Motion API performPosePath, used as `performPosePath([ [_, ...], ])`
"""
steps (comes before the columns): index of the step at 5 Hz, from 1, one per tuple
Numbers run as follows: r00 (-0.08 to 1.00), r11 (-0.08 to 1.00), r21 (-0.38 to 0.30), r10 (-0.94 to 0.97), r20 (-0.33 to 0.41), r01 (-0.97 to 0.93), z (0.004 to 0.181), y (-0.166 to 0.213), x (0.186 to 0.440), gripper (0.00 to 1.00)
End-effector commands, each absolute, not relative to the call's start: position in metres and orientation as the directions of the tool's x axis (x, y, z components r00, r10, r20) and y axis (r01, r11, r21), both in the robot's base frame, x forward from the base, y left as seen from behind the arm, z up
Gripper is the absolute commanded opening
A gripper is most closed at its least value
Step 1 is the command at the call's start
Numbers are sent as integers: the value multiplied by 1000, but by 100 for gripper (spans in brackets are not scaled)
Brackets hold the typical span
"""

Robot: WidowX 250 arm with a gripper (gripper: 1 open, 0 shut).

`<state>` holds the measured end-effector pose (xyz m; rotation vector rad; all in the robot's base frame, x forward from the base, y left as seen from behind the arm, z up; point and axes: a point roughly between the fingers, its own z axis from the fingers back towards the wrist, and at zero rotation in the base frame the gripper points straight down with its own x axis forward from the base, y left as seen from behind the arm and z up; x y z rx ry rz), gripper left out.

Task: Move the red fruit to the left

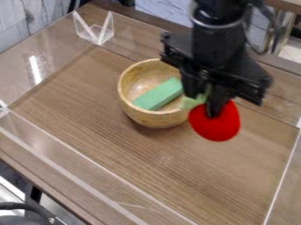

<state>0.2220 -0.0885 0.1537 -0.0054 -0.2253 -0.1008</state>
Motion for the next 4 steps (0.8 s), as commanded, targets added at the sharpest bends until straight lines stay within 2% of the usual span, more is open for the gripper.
performPosePath([
  [1,962,993,-14,-110,249,117,167,-106,232,0],
  [2,966,992,-21,-116,232,124,170,-113,232,0],
  [4,974,994,-22,-105,201,111,147,-95,237,0],
])
